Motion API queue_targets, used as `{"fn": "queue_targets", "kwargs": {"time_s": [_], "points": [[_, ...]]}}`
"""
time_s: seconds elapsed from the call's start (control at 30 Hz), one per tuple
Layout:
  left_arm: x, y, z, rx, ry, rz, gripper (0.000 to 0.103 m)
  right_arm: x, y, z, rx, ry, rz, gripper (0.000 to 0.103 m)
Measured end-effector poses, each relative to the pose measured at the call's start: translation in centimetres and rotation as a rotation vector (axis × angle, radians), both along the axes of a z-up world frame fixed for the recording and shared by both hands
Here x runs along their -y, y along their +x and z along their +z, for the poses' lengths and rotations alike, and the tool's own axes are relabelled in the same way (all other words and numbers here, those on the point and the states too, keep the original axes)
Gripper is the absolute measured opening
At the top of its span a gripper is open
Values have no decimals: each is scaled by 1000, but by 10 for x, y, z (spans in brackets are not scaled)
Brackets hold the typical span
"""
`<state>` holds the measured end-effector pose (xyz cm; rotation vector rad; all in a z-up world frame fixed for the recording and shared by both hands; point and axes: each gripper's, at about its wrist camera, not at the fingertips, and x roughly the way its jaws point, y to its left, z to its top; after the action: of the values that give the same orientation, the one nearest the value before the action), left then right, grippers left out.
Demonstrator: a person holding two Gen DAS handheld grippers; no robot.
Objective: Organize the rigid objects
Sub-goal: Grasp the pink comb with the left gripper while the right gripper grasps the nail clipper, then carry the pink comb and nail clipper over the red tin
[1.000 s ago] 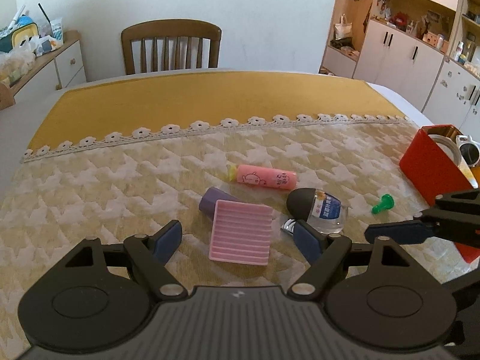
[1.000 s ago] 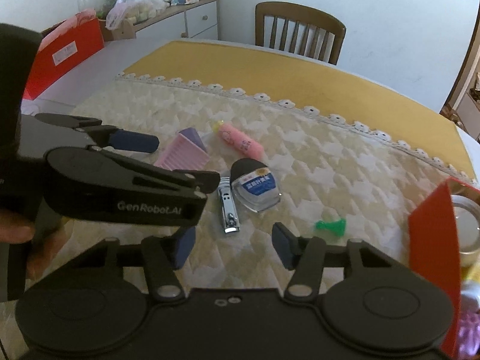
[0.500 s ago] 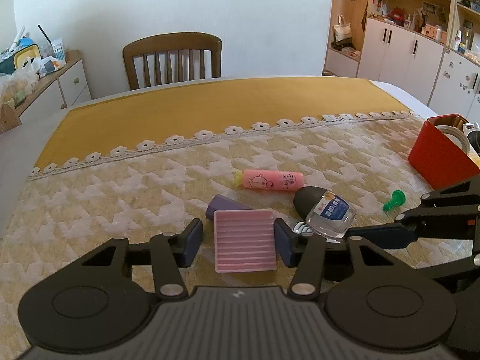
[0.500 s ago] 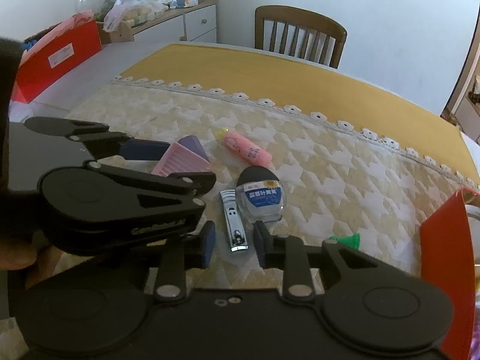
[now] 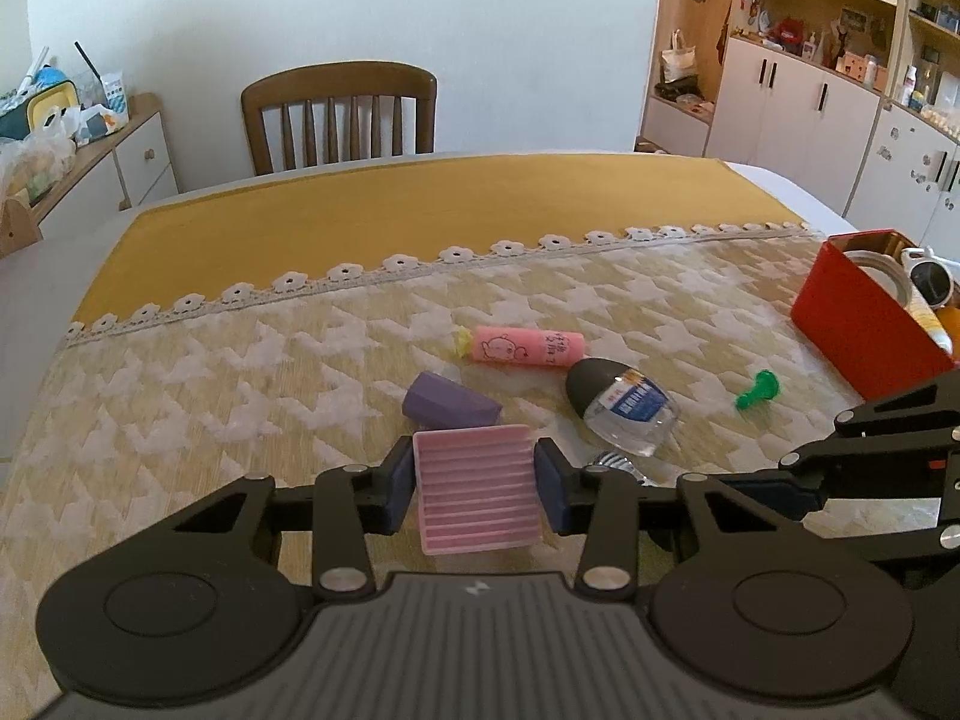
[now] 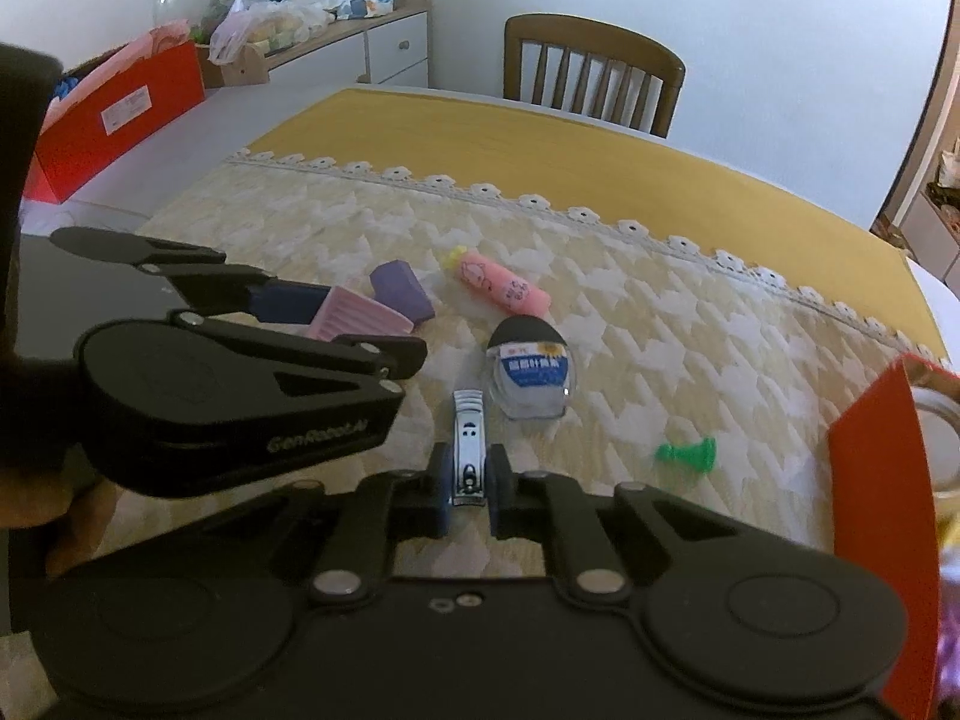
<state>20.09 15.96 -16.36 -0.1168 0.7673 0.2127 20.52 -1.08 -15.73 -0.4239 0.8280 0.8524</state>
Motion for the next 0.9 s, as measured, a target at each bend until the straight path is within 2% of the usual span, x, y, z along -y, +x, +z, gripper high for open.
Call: {"fn": "queue_targets", "kwargs": {"time_s": [0.57, 0.77, 0.9], "points": [[32, -35, 44, 23, -58, -26, 42, 66, -26, 45, 32, 77, -34, 10], [54, -38, 63, 19, -110, -78, 42, 99, -27, 66, 36, 119, -61, 10], [76, -36, 75, 31, -117, -120, 42, 120, -24, 80, 54, 144, -80, 10]]}}
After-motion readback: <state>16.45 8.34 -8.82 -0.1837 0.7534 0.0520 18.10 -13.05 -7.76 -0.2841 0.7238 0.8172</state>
